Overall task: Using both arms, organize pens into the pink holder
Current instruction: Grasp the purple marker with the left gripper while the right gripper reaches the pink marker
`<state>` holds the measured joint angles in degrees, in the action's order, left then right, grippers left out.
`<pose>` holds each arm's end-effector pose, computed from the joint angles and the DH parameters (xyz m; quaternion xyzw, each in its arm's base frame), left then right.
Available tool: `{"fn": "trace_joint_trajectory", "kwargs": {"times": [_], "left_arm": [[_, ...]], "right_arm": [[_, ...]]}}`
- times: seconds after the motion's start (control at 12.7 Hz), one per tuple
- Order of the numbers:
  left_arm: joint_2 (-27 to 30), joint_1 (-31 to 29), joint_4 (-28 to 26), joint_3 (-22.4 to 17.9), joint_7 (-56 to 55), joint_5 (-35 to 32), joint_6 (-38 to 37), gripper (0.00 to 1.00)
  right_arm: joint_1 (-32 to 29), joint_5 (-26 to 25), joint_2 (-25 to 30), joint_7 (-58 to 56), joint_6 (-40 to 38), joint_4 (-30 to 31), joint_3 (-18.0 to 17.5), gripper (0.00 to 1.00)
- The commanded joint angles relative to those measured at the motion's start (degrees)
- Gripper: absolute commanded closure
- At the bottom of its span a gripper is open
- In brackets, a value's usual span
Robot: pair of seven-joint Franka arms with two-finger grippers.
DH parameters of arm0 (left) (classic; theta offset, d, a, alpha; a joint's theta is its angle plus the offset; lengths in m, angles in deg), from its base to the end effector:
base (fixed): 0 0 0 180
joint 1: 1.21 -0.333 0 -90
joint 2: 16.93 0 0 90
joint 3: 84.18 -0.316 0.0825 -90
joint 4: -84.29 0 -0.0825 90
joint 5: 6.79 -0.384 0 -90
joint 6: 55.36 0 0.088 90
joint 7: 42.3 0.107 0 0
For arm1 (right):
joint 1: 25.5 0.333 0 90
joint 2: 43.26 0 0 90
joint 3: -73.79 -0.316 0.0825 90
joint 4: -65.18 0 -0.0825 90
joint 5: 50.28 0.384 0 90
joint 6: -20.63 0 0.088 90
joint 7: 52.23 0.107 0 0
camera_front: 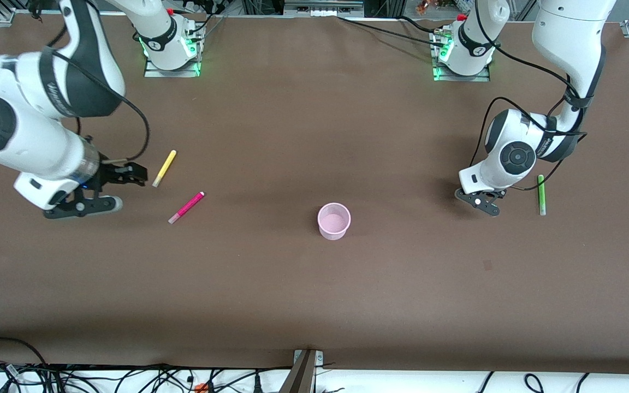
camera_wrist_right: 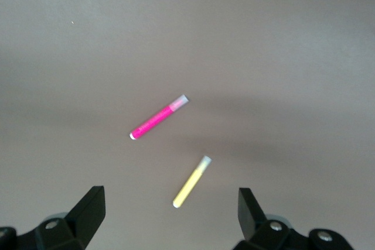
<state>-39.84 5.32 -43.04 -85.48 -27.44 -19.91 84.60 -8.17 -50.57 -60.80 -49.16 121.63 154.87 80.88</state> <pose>0.5266 -0.0475 0.1786 -0.9575 0.2653 0.0949 0.0621 0.6290 0.1217 0.4599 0.9962 0.0649 -0.0504 0.0272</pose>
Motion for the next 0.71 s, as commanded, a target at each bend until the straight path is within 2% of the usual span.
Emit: {"fn": "trace_joint_trajectory", "kwargs": {"times": [0.0,0.16,0.24,0.47,0.63], "left_arm": [[3.30,-0.20,4.96,0.51,0.79,-1.21,-9.66,1.00],[3.40,-0.20,10.93,2.00,6.99,-0.33,-16.53,1.00],[3.31,-0.11,14.01,2.53,12.51,1.85,-18.30,1.00],[0.86,0.16,20.08,2.88,26.76,15.26,-20.08,1.00],[-1.07,0.68,22.47,2.88,35.99,29.56,-20.08,1.00]], "right_arm": [[0.77,2.75,-0.99,8.67,8.30,5.12,0.20,0.01],[2.00,3.54,-6.34,17.01,12.63,5.49,0.12,0.01],[2.18,6.77,-8.02,20.53,14.04,5.49,-0.06,0.02],[1.22,16.53,-14.86,24.94,15.28,5.05,0.11,0.05],[0.60,18.66,-18.57,26.63,16.16,5.23,0.12,0.05]]}}
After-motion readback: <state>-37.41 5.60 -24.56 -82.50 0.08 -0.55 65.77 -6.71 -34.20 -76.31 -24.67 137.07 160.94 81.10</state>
